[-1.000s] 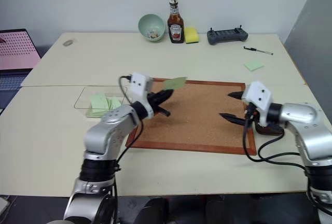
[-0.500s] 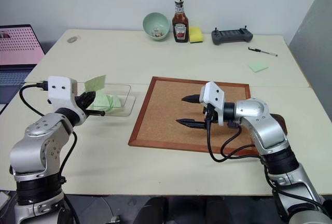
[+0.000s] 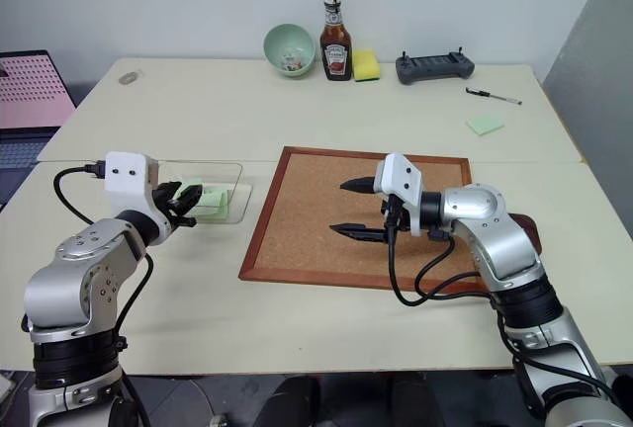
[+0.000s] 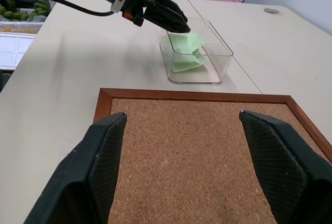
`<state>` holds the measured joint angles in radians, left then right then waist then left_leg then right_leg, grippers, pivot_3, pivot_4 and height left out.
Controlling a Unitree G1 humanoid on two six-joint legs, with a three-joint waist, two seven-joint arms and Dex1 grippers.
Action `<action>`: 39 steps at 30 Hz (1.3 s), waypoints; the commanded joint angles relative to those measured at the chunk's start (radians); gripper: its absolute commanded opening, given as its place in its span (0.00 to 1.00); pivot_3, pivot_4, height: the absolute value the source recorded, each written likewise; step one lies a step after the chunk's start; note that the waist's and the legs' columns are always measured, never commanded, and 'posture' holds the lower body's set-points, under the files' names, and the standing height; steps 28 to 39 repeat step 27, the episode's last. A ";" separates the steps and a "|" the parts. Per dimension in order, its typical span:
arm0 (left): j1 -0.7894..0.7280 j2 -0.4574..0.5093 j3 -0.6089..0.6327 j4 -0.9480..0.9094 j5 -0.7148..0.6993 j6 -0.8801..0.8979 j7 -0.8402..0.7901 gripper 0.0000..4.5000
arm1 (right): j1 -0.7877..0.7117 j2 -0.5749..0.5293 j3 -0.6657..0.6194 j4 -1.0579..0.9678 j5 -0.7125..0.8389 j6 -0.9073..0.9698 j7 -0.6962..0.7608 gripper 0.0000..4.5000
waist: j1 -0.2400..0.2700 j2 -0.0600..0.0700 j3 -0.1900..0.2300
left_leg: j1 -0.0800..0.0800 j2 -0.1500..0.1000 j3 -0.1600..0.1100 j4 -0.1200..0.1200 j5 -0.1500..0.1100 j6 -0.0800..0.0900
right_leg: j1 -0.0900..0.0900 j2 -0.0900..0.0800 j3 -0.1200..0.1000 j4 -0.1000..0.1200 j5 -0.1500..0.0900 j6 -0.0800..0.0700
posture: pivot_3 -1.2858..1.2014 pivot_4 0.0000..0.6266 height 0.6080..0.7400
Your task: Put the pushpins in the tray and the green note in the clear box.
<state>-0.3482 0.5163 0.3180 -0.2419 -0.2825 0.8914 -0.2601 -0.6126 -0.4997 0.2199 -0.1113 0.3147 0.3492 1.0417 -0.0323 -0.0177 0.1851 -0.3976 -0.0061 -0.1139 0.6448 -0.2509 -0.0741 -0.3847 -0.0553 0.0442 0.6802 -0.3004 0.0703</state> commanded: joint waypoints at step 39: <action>0.025 -0.084 -0.381 -0.028 0.055 -0.414 -0.210 0.94 | 0.321 0.013 -0.287 -0.058 -0.056 -0.042 -0.402 0.82 | -0.003 0.000 0.000 | 0.000 0.000 0.003 0.000 0.000 0.000 | -0.001 0.000 0.003 0.001 0.000 0.000 | 0.52 0.24 1.00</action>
